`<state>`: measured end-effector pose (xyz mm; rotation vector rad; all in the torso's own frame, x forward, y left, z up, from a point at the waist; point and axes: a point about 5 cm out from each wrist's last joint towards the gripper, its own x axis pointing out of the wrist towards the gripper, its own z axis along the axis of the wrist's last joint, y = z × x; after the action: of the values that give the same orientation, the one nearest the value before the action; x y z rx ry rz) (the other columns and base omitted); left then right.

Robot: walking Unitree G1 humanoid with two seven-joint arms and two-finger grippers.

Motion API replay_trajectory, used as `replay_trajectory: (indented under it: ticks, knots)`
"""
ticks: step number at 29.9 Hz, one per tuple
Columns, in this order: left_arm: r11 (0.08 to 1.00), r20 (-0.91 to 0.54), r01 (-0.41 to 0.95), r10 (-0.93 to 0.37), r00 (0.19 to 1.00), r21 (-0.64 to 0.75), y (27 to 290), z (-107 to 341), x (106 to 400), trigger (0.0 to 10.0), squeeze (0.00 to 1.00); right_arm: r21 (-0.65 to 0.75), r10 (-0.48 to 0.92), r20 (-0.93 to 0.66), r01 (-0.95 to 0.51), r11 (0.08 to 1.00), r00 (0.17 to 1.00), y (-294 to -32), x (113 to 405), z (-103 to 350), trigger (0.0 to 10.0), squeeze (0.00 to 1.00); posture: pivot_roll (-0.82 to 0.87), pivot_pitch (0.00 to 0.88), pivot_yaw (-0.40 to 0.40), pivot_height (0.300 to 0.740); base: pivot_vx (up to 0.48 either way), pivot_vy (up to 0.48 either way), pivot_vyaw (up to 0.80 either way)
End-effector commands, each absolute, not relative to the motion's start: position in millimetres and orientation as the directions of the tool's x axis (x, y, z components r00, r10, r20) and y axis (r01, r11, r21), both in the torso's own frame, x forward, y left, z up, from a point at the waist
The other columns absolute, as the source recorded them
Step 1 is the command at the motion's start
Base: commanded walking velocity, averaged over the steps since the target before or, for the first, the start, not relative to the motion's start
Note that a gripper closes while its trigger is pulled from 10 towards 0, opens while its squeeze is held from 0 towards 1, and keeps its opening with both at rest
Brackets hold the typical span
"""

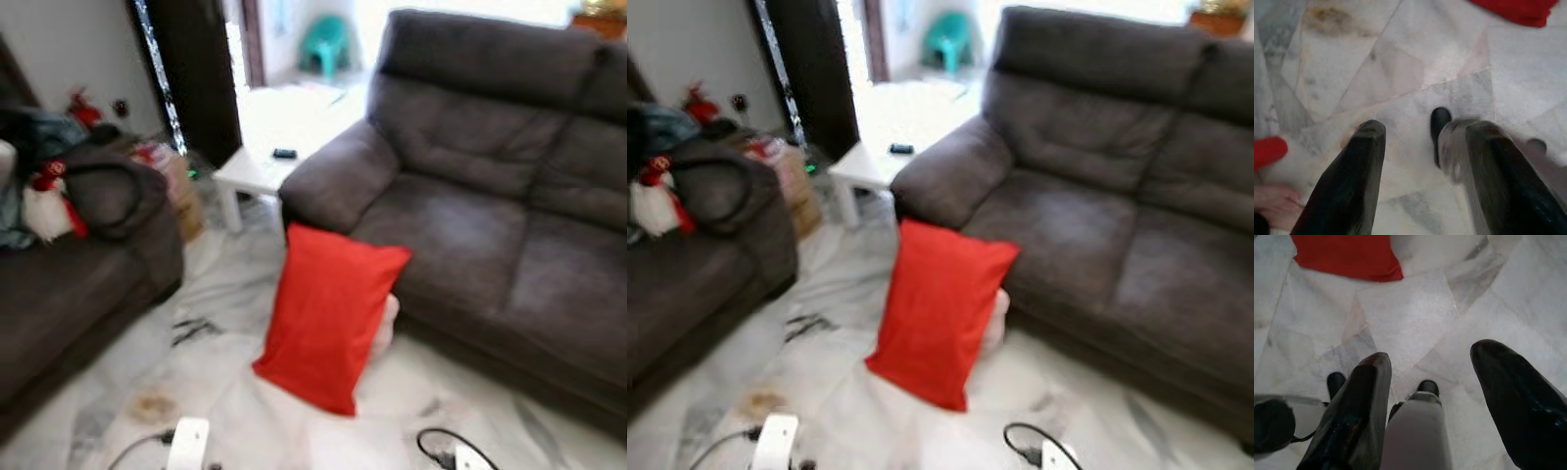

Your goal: Move the pillow to the sofa from floor

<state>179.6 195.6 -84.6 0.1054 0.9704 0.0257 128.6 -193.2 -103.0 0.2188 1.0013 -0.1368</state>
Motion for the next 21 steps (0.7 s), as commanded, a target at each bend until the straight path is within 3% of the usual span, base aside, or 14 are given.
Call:
replay_trajectory:
  ticks: [1, 18, 21]
  knots:
    - [0.993, -0.823, 0.01, 0.091, 0.56, 0.117, 201.4, -84.8, 177.3, 10.0, 0.0, 0.129, -0.004, -0.841, 0.208, 0.97, 0.541, -188.6, 131.7, -102.5, 10.0, 0.0, 0.01, 0.0, -0.053, 0.74, 0.0, 0.0, 0.8]
    - [0.989, -0.833, 0.027, 0.108, 0.543, 0.146, 205.9, -84.6, 177.0, 10.0, 0.0, 0.125, -0.009, -0.84, 0.21, 0.97, 0.542, -188.4, 131.8, -102.4, 10.0, 0.0, 0.01, 0.0, -0.053, 0.74, 0.0, 0.0, 0.0]
    - [0.988, -0.833, 0.025, 0.113, 0.542, 0.151, 206.9, -84.4, 177.2, 10.0, 0.0, 0.124, -0.01, -0.838, 0.209, 0.97, 0.545, -188.4, 132.3, -102.2, 10.0, 0.0, 0.01, 0.0, -0.052, 0.74, 0.286, 0.0, 0.31]
